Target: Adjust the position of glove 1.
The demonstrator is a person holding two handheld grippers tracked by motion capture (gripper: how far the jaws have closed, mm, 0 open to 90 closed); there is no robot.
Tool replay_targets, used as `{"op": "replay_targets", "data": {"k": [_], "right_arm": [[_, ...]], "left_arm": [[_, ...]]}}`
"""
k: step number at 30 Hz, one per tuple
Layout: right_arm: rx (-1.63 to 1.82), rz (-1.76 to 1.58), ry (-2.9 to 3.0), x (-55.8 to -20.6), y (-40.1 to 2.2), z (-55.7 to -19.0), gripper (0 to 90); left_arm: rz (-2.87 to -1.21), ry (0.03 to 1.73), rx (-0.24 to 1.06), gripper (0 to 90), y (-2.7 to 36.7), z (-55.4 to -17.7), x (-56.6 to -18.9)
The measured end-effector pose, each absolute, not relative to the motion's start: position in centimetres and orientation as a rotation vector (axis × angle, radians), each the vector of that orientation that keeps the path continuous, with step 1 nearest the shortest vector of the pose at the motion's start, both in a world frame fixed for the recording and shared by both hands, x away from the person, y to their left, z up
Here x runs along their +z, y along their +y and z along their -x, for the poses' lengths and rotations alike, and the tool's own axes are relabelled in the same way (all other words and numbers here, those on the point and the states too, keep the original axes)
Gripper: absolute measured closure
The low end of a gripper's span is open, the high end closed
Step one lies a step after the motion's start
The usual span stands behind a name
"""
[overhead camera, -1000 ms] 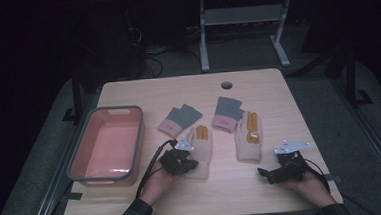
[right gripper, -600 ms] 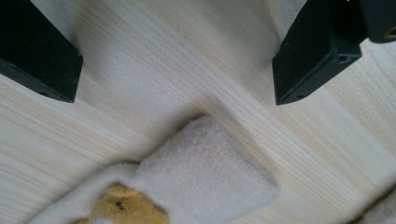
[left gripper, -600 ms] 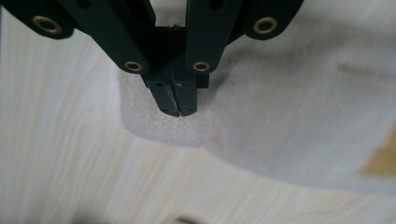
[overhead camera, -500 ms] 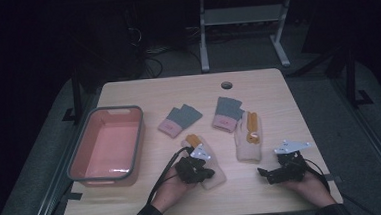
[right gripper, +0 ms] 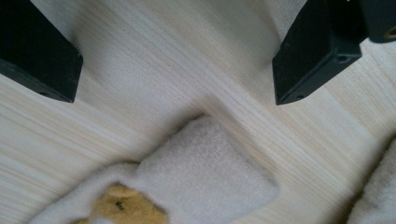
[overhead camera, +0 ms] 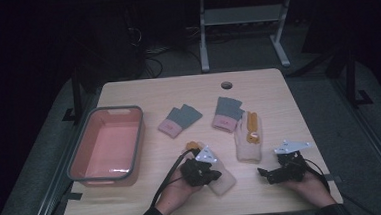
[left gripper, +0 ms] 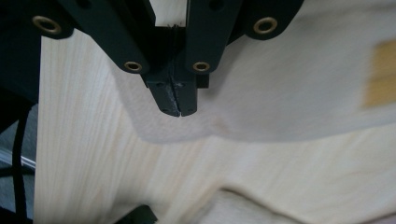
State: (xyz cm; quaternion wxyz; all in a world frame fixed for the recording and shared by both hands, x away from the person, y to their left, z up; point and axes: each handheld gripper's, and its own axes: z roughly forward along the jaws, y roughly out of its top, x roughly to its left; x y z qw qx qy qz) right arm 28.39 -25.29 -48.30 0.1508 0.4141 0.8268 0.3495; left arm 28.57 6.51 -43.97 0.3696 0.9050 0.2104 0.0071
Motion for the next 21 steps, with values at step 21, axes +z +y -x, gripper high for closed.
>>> {"op": "replay_targets", "data": {"k": [21], "right_arm": [[1.004, -1.182, 2.379, -48.3, -25.3, -28.4, 1.5]], "left_arm": [[-2.284, 0.759, 0.21, 62.4, 17.4, -28.2, -44.9]]}}
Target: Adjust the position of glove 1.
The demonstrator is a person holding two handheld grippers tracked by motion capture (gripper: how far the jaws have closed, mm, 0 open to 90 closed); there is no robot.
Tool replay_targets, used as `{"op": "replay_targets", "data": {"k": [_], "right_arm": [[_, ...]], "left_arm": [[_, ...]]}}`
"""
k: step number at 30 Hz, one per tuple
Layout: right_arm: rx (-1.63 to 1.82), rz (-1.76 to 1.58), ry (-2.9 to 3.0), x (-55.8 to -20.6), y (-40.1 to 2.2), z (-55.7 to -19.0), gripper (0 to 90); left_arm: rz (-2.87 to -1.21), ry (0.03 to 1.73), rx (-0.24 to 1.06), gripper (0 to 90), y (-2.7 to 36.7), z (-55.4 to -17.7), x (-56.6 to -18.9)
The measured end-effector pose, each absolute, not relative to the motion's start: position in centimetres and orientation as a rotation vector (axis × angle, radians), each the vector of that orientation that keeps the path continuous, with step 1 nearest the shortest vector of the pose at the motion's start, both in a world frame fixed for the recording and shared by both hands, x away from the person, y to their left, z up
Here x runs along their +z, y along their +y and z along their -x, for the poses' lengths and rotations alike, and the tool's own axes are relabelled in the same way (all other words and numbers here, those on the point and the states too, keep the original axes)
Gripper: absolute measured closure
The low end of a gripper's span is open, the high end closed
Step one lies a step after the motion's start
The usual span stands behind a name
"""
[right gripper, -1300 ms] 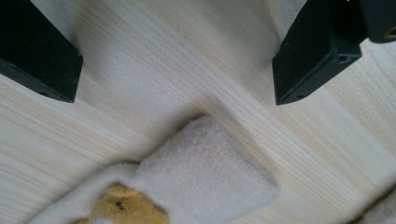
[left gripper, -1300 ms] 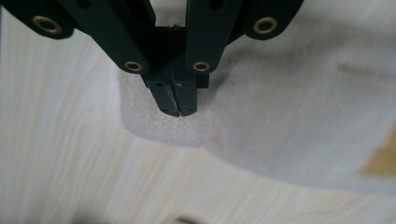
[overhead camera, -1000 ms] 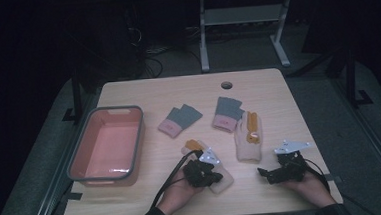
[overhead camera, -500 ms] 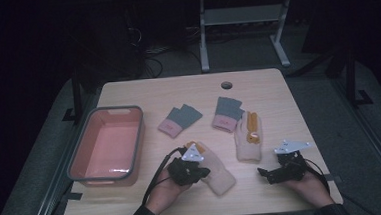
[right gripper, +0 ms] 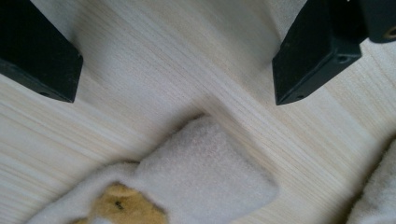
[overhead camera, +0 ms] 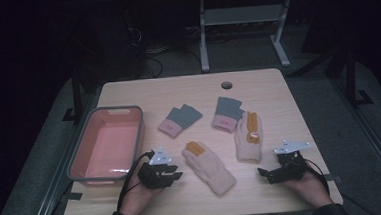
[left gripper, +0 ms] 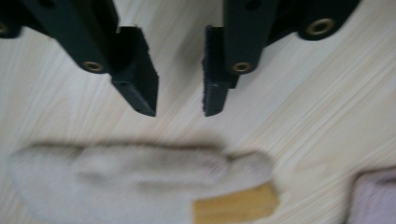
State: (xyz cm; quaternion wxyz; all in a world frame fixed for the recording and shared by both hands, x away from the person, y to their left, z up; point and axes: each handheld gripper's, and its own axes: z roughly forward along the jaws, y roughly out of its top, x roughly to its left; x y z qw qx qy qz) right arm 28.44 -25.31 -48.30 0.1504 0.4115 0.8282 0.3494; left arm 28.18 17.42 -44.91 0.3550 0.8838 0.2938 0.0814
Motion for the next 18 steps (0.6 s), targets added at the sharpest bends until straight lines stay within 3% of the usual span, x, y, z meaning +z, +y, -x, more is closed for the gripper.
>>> {"op": "replay_targets", "data": {"k": [4, 13, 18], "right_arm": [[1.004, -1.183, 2.379, -48.3, -25.3, -28.4, 1.6], [1.004, -1.181, 2.379, -48.3, -25.3, -28.4, 1.5], [1.006, -1.183, 2.379, -48.3, -25.3, -28.5, 1.5]], "left_arm": [[-2.275, 0.766, 0.242, 48.1, 18.3, -27.8, -45.6], [-2.296, 0.773, 0.298, 28.5, 18.0, -27.2, -46.8], [-2.243, 0.714, 0.303, 12.5, 18.0, -27.1, -47.7]]}}
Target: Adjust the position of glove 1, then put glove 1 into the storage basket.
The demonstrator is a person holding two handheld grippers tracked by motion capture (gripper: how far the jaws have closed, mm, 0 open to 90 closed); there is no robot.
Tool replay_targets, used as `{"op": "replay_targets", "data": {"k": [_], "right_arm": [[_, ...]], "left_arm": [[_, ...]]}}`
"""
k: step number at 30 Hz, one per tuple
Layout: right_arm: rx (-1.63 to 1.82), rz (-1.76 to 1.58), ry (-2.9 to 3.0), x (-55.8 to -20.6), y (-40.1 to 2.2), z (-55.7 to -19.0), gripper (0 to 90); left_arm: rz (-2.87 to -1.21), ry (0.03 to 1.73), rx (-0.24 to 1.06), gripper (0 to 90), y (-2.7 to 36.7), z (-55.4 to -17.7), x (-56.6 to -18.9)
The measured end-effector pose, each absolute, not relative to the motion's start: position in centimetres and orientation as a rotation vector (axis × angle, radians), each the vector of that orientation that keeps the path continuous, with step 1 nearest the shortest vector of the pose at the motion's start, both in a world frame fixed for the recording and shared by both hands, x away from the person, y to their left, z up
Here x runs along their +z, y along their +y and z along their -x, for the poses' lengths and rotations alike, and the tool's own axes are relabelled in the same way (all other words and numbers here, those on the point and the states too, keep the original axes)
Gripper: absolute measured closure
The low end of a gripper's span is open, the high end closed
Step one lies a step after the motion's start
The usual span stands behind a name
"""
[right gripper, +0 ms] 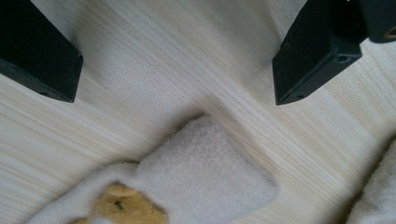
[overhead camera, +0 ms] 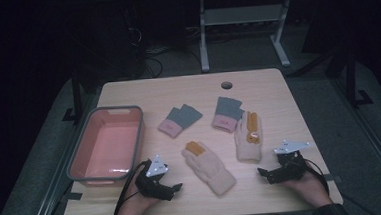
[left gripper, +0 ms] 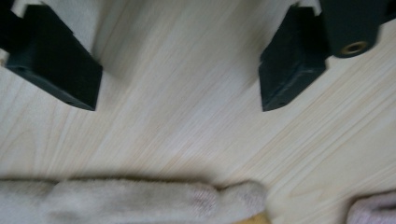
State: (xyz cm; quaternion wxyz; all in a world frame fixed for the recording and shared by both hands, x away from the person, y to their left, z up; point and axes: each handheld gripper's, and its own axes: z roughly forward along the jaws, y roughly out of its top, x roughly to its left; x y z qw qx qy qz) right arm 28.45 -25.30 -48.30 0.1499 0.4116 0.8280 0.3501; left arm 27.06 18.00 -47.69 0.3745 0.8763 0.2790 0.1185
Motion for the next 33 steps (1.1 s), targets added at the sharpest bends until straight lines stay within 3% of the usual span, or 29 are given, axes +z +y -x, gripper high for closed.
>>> {"op": "replay_targets", "data": {"k": [10, 17, 24, 33], "right_arm": [[0.941, -1.207, 2.383, -47.1, -25.2, -28.8, 4.1], [1.009, -1.237, 2.356, -45.1, -25.2, -29.2, 31.4], [1.097, -1.252, 2.377, -43.4, -24.8, -30.1, 87.5], [1.155, -1.191, 2.434, -43.2, -21.5, -32.8, 90.0]], "left_arm": [[-2.249, 0.709, 0.302, 12.5, 18.0, -27.1, -47.7], [-2.249, 0.716, 0.307, 12.4, 18.1, -27.1, -47.7], [-2.251, 0.716, 0.308, 12.5, 18.1, -27.1, -47.6], [-2.256, 0.712, 0.306, 12.4, 18.1, -27.1, -47.6]]}}
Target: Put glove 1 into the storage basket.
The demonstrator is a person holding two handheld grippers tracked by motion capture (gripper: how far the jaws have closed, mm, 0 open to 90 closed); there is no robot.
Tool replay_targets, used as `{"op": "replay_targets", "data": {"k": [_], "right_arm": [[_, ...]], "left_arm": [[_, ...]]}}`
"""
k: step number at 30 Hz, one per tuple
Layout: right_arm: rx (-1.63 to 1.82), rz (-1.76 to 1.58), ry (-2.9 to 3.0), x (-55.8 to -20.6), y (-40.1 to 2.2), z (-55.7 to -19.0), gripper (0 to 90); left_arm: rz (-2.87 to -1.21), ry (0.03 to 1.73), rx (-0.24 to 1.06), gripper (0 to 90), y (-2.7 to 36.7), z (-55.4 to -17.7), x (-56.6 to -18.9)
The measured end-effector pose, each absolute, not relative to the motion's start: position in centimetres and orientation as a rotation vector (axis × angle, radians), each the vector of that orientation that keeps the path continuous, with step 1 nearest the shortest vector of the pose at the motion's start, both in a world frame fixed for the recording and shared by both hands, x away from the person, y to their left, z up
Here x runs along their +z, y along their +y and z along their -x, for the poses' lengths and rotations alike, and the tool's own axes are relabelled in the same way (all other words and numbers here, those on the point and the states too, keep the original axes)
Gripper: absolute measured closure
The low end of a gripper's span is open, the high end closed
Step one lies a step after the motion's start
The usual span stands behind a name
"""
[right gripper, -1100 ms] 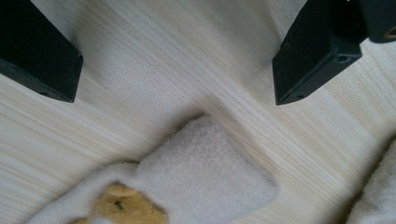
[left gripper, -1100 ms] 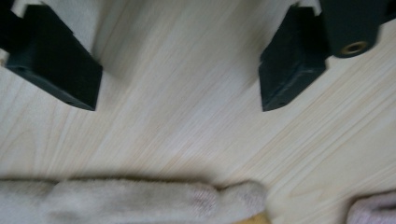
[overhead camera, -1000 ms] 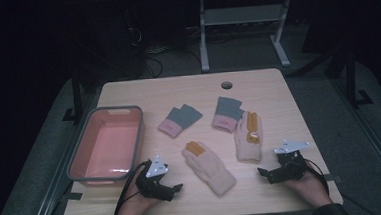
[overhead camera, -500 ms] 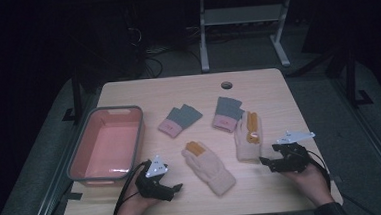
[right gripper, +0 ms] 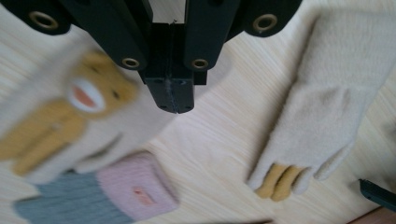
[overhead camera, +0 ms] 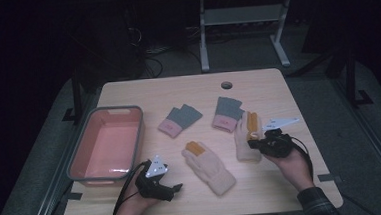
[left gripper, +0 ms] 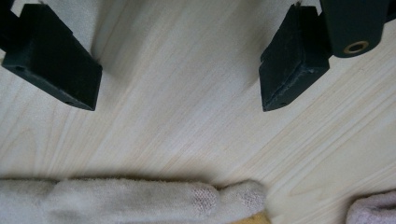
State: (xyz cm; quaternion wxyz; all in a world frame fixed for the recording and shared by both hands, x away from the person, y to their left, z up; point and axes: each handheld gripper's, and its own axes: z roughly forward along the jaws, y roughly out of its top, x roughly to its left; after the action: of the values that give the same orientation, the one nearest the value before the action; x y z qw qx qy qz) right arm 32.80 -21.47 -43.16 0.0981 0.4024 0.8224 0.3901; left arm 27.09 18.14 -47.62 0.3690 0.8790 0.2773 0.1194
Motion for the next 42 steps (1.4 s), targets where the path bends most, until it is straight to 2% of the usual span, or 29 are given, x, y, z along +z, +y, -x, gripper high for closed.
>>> {"op": "replay_targets", "data": {"k": [6, 11, 30, 42], "right_arm": [[1.098, -1.151, 2.491, -44.2, -18.9, -34.2, 90.0], [1.032, -1.161, 2.53, -45.1, -18.7, -34.8, 90.0], [0.966, -1.277, 2.503, -45.4, -23.3, -33.7, 90.0], [0.928, -1.343, 2.454, -45.3, -27.7, -32.2, 90.0]], "left_arm": [[-2.254, 0.708, 0.302, 12.4, 18.1, -27.2, -47.6], [-2.253, 0.707, 0.302, 12.4, 18.1, -27.2, -47.6], [-2.25, 0.71, 0.301, 12.4, 18.1, -27.2, -47.7], [-2.256, 0.706, 0.303, 12.4, 18.2, -27.2, -47.6]]}}
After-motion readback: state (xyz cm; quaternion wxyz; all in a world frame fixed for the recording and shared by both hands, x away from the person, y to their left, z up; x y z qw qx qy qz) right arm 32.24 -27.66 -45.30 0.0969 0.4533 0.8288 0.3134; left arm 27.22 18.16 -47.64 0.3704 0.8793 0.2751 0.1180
